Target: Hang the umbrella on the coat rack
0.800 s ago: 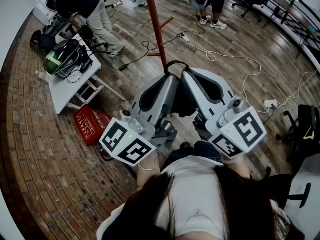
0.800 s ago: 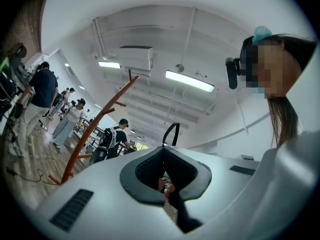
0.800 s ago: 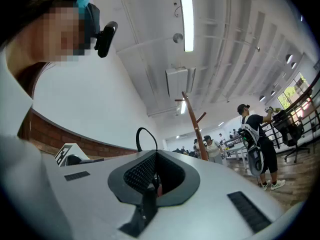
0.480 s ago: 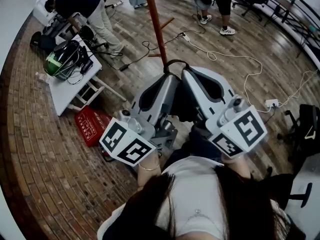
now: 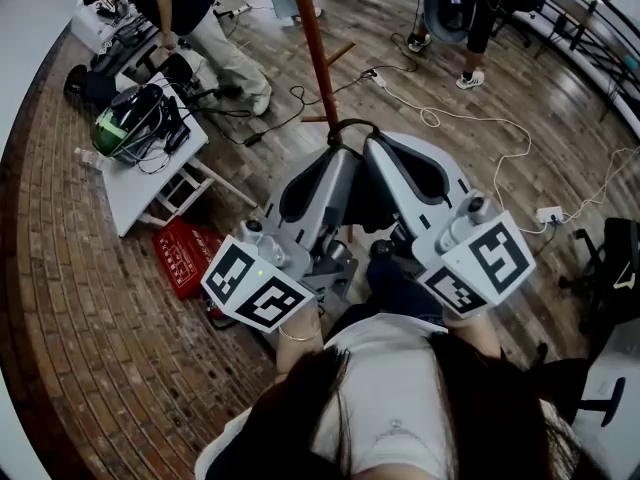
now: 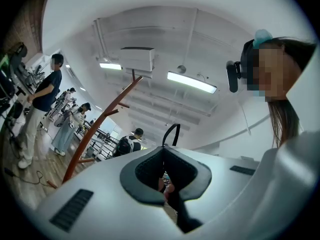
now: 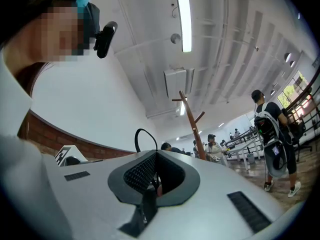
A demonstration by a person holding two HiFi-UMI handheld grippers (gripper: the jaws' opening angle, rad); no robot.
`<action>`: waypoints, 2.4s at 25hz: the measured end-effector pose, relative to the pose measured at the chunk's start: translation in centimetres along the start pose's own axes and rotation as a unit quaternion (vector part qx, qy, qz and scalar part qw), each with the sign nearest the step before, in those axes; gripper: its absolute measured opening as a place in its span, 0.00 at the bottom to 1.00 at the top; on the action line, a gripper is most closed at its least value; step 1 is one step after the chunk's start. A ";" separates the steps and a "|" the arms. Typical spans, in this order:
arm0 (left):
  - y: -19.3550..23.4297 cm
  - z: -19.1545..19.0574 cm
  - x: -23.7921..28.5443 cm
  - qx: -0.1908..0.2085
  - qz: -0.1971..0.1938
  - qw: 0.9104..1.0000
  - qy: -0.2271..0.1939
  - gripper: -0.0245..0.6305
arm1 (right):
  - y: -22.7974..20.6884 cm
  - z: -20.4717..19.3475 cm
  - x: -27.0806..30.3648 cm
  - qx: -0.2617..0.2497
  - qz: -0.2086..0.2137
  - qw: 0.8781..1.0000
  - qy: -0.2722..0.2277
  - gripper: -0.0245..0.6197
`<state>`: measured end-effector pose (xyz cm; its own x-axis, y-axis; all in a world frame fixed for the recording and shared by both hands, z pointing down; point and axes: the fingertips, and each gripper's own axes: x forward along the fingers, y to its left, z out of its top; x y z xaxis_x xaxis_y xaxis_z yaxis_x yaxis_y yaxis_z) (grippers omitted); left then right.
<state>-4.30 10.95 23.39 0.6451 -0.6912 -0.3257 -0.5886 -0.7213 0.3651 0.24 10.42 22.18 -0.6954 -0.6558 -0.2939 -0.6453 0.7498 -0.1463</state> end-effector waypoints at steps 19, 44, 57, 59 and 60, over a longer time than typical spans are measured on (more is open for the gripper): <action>5.1 1.8 4.7 0.021 -0.004 1.000 -0.012 0.06 | -4.6 0.4 5.5 0.007 0.020 1.000 -0.018 0.09; 12.9 3.8 11.9 0.028 -0.001 0.999 -0.027 0.06 | -12.1 0.5 13.5 0.009 0.040 0.999 -0.024 0.09; 16.4 5.7 15.9 0.046 0.017 0.998 -0.043 0.06 | -16.0 1.6 17.9 0.021 0.073 0.996 -0.038 0.09; 16.8 5.9 16.4 0.049 0.019 0.998 -0.045 0.05 | -16.5 1.6 18.4 0.023 0.078 0.996 -0.039 0.09; 17.0 5.9 16.6 0.050 0.020 0.997 -0.046 0.06 | -16.7 1.6 18.7 0.024 0.081 0.996 -0.039 0.09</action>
<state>-6.52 -13.08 19.04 0.5753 -0.7179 -0.3920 -0.6622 -0.6901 0.2920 -1.45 -14.22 17.61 -0.7609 -0.5186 -0.3899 -0.5094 0.8497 -0.1361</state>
